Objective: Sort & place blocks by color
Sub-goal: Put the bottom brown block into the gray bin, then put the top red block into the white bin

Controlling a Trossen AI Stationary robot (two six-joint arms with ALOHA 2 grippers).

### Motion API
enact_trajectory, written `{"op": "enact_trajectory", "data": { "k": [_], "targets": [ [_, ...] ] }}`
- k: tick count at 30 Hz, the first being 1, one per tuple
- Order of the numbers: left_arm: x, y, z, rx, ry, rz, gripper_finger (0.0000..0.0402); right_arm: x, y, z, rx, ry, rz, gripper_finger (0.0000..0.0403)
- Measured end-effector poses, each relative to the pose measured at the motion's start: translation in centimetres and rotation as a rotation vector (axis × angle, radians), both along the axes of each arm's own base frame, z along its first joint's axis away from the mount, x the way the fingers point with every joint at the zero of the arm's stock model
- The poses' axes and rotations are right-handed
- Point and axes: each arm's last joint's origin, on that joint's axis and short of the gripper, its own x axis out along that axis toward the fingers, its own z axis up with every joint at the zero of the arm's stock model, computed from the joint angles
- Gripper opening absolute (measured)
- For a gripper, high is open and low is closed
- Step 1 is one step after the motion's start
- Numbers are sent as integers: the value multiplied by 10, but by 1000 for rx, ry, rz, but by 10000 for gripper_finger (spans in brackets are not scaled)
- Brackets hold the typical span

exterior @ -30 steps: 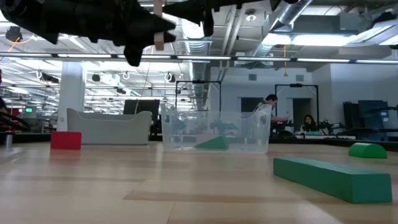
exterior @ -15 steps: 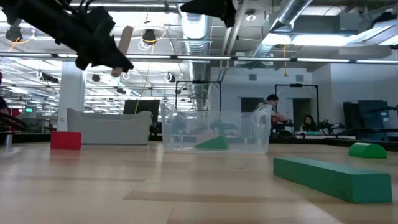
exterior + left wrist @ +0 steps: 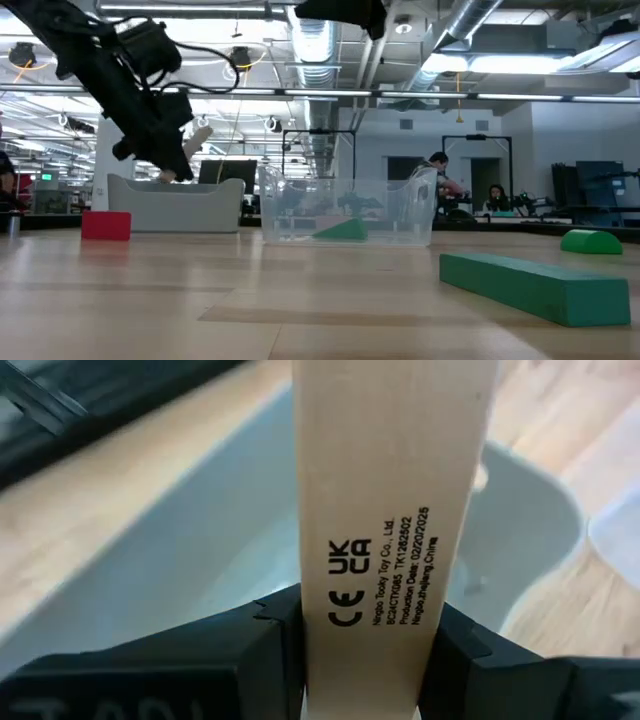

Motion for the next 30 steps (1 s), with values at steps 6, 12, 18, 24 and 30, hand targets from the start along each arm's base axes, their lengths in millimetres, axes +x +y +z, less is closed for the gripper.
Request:
{"op": "enact_trajectory", "data": {
  "k": [6,12,18,24,30],
  "targets": [
    [3,4,-10,-36,59,-49,147,0,-3,-2,-4,19,-8,284],
    [3,4,-3,-27,70,-58,172,0,-3,-2,-4,18,-9,284],
    [11,-7,41,-22,-47,-263,170,0,-2,-2,-3,22,-7,284],
    [9,-50,70,74,-203,-531,143,-1,0,-4,-7,39,0,284],
    [8,-85,61,12,-161,-645,131,-6,10,-9,-19,91,1,284]
  ]
}}
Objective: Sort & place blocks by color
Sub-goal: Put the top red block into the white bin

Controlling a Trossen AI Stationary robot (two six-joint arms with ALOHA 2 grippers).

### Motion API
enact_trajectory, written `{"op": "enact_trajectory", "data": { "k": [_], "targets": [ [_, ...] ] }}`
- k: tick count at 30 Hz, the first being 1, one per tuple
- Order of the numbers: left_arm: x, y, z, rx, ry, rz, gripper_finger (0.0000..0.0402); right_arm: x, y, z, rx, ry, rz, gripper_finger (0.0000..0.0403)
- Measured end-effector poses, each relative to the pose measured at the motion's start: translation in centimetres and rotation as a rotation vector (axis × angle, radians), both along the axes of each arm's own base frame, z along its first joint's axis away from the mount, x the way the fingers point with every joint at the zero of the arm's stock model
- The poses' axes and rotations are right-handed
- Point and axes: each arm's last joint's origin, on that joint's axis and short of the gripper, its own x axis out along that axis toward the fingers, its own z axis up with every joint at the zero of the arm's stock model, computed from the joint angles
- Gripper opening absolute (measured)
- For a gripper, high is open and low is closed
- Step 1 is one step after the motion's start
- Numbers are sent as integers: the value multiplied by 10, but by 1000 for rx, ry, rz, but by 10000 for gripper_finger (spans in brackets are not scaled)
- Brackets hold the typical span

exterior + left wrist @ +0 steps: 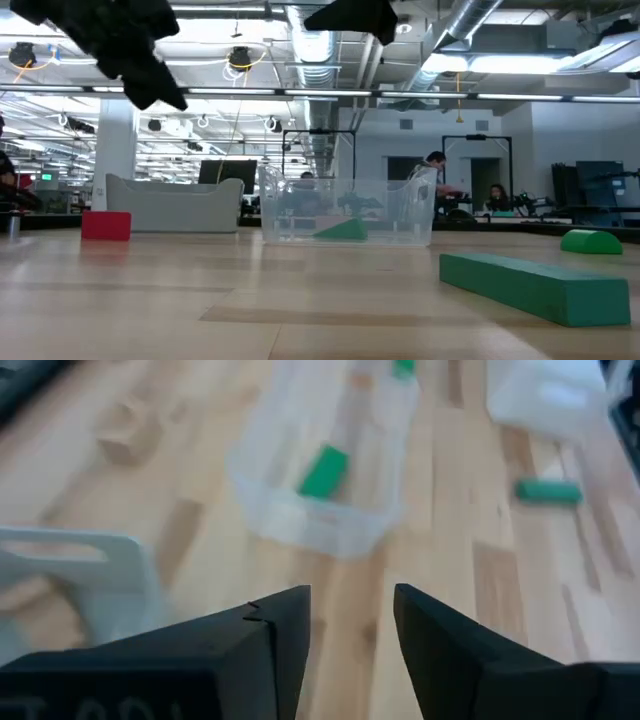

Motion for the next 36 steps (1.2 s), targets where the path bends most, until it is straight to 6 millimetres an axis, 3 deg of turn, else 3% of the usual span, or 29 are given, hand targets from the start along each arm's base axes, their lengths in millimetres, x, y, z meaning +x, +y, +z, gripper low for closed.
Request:
{"op": "enact_trajectory", "data": {
  "k": [10,18,23,29,36],
  "targets": [
    [17,-36,-53,75,326,-237,142,-19,46,-6,-18,56,44,284],
    [21,-37,-89,143,635,-186,156,-27,62,-7,-60,52,22,284],
    [25,-34,-104,156,719,-158,169,-27,62,-7,-59,50,23,284],
    [32,-35,-100,133,717,-164,175,-26,59,-7,-59,50,14,284],
    [36,-34,-54,177,719,-112,170,-25,57,-7,-54,51,6,284]
  ]
}}
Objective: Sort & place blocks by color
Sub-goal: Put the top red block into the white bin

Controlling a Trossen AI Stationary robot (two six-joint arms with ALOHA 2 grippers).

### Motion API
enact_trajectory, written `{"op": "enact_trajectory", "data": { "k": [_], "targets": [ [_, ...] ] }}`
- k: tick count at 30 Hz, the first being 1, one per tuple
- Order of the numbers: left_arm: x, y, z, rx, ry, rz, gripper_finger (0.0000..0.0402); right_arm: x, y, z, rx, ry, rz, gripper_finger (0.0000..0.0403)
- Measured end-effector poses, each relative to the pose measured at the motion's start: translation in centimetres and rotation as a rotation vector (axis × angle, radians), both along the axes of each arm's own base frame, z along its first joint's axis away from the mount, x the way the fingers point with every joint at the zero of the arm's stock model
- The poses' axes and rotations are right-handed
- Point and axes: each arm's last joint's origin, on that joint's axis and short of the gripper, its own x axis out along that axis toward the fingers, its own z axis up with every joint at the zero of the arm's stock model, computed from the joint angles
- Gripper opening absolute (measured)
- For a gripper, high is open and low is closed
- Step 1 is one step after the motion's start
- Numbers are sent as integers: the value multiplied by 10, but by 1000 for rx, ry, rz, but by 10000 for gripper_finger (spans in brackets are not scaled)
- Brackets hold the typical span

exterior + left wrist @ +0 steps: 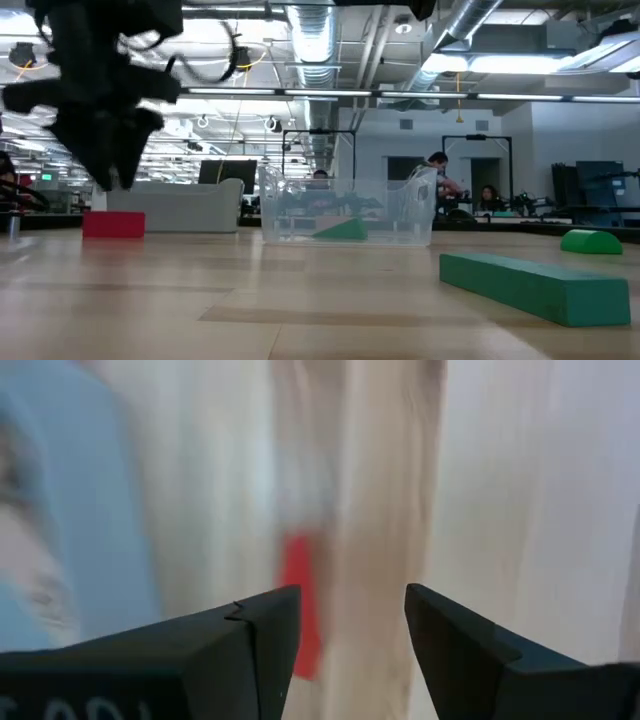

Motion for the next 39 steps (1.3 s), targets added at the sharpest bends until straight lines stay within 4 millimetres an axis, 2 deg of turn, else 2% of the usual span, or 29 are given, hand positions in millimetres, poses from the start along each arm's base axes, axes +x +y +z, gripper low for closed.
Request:
{"op": "enact_trajectory", "data": {
  "k": [2,7,12,19,22,24,29,31,34,39],
  "targets": [
    [2,1,7,18,-31,12,170,0,0,0,0,1,0,284],
    [5,14,2,-16,19,77,175,0,0,0,4,-2,-1,284],
    [10,34,-17,-1,146,165,183,0,0,0,6,-6,-1,284],
    [21,50,-52,-24,332,143,184,-1,2,0,4,-2,4,284],
    [24,50,-58,-29,369,125,167,-1,2,0,2,4,4,284],
    [27,48,-58,-31,374,107,142,-1,2,-1,0,7,4,284],
    [38,40,-39,-33,271,65,36,-1,0,-1,-1,10,-2,284],
    [43,37,-22,-26,186,52,37,-1,0,-1,0,10,-3,284],
    [36,32,-1,-6,123,34,37,-1,0,-1,2,14,-6,284],
    [21,17,43,51,-194,6,37,0,-3,-2,25,12,-45,284]
  ]
}}
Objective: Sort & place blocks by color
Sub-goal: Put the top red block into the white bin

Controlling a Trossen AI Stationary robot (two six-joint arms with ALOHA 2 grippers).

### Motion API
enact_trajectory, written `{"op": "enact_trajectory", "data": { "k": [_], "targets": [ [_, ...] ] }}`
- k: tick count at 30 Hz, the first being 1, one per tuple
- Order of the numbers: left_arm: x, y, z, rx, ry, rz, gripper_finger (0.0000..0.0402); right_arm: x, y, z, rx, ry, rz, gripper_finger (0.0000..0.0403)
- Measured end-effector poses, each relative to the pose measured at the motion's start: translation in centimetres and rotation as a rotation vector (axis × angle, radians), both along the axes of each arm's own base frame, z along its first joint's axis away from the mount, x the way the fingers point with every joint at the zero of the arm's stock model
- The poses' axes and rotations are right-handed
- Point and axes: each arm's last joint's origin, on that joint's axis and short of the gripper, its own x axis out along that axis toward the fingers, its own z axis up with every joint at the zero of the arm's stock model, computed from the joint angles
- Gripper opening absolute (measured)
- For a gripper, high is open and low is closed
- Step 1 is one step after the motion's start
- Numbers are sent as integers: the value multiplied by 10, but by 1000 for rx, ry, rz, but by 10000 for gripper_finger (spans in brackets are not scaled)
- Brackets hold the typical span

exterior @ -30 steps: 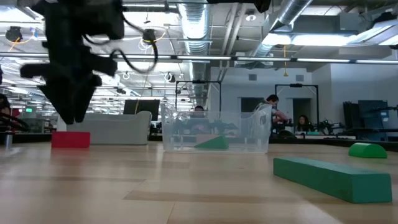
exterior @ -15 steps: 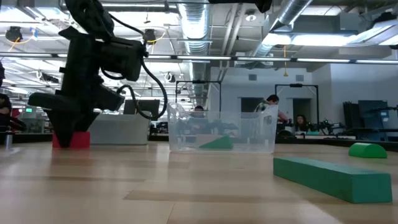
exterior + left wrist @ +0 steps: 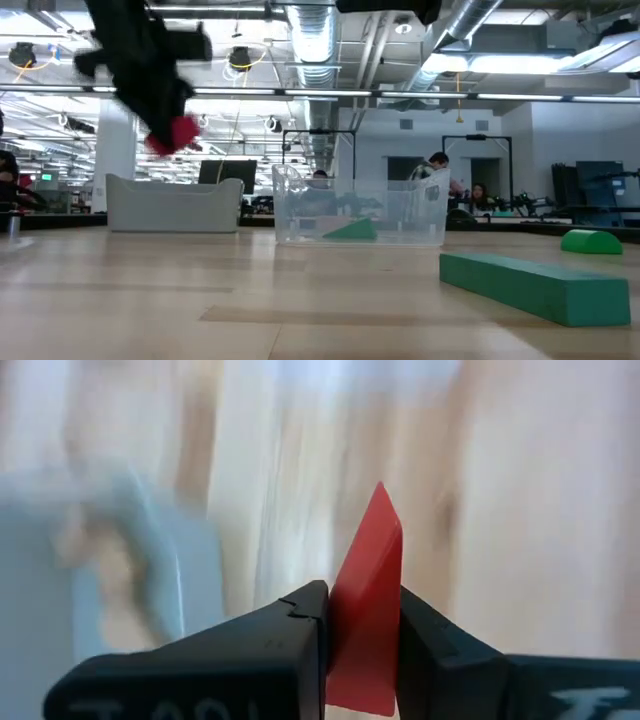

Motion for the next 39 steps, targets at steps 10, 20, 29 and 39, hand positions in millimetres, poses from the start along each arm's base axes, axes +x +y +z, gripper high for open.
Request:
{"op": "enact_trajectory", "data": {
  "k": [10,20,29,39],
  "targets": [
    [-12,-36,28,-159,-976,-284,37,19,-19,-11,-61,-42,-147,284],
    [-20,-36,-2,-255,-1371,-310,37,47,-32,-20,-75,-230,-41,284],
    [-15,-38,-7,-231,-1374,-374,37,73,-45,-41,120,-505,135,284],
    [-11,-33,-19,-146,-1249,-251,42,71,-39,-49,-80,-446,-11,285]
  ]
}}
